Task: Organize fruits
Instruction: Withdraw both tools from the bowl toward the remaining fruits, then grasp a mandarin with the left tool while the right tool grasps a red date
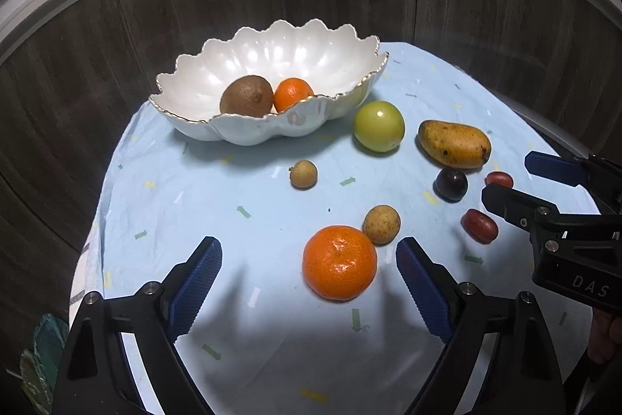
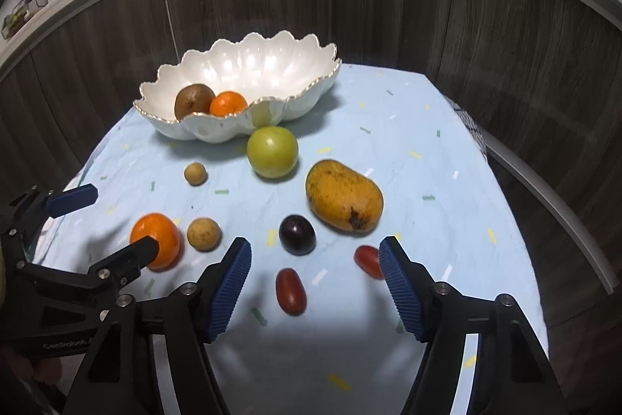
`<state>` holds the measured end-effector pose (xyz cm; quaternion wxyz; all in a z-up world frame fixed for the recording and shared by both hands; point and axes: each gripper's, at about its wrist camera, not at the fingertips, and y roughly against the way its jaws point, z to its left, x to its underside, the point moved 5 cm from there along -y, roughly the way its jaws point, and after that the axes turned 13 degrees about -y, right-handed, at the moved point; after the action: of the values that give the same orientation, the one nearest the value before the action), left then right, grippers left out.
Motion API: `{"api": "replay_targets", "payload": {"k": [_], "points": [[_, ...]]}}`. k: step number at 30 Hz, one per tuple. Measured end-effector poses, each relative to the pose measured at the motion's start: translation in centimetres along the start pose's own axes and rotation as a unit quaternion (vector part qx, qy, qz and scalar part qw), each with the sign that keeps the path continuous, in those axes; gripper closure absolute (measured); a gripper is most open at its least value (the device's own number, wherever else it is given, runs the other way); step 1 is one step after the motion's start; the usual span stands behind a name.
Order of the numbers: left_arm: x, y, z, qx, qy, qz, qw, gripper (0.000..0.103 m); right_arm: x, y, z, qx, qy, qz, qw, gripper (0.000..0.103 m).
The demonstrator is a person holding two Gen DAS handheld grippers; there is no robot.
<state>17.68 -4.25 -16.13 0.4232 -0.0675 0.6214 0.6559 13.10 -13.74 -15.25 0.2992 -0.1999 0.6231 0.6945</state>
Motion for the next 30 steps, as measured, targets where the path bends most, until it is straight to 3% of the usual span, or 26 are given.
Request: {"api": "replay_targets", "payload": {"k": [10, 15, 30], "points": [[0.4, -1.1, -0.7, 0.002, -0.010, 0.007, 0.9999, 0.018, 1.6, -0.9, -0.1, -0.007, 0.010, 0.017, 1.000, 0.051], [0.7, -1.7, -0.9, 0.005, -0.010, 0.012, 0.9999, 0.020, 2.0, -1.5, 0.1, -0.010, 0.014, 0.024, 1.000, 0.052], [1.5, -2.7, -0.9, 0.024, 0.001, 0.028, 0.9993, 0.035, 3.0, -2.8, 0.7, -0.016, 0.030, 0.044, 0.998, 0.071]]}}
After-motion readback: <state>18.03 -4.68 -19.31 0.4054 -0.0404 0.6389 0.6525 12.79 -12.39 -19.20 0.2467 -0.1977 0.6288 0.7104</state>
